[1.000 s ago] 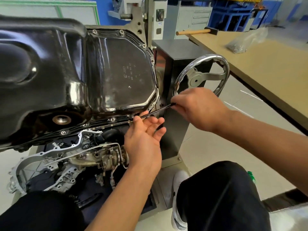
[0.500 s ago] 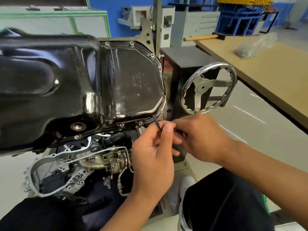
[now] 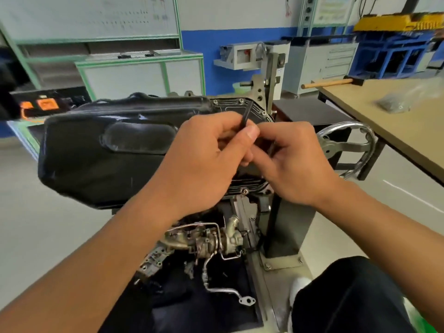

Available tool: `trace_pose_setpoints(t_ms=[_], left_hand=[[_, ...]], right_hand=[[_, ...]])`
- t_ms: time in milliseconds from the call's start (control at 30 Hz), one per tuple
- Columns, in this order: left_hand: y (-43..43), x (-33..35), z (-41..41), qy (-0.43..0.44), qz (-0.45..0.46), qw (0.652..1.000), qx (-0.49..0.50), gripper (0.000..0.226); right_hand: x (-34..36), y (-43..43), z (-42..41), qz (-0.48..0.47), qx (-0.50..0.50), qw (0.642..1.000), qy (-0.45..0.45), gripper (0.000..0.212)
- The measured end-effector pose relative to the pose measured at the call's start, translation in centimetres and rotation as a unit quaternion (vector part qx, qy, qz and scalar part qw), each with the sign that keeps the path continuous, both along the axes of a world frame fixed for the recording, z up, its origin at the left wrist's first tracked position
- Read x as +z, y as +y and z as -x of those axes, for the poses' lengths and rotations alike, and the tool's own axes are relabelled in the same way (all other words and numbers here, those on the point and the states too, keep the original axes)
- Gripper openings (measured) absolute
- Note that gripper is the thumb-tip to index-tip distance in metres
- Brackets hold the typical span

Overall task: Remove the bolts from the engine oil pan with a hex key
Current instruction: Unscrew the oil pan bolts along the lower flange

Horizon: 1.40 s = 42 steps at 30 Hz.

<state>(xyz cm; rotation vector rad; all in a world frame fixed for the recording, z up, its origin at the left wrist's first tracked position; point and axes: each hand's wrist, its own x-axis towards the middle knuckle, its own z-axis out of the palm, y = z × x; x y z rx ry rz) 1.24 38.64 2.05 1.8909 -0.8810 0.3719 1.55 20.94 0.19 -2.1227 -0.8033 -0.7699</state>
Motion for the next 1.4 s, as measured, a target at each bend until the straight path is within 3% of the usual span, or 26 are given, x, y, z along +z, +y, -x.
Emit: trace_pose_setpoints(t_ms=[233,367,533,733,900,1033,1400], left_hand=[[0.1,0.0,0.0,-0.035,-0.093,0.995,0.017,0.018],[-0.4,6.8,-4.4,-0.101,-0.145,0.984,0.022,0.017],[-3.2,14.1,-11.2,-0.062,-0.213,0.975,0.007,0.02],[-6.2,12.9,-16.8,-0.003,-0.158,0.986,-0.058,0.037],[-7.3,9.7,-19.3,0.012,-0.149,0.979,-0.139,0.018],[-9.2,7.9,-19.4,0.065,-0.104,0.969,-0.215,0.023],[-8.9,7.4,-18.3,0.018,-0.086,0.97,-0.225,0.009]], right_hand=[[-1.5,-0.1,0.5,0.031,-0.028,0.999,0.01,0.008],[3.1,-1.6,-2.4,0.022,-0.057,0.998,-0.008,0.013],[8.1,-3.0,-8.5,-0.014,-0.112,0.993,-0.018,0.018],[4.9,-4.5,-13.5,-0.035,-0.164,0.984,-0.06,0.022],[0.9,-5.0,-14.1,-0.064,-0.157,0.983,-0.071,0.02],[-1.0,-6.0,-13.4,-0.114,-0.164,0.976,-0.091,0.018],[-2.5,-5.3,-12.3,-0.147,-0.158,0.971,-0.104,0.013]])
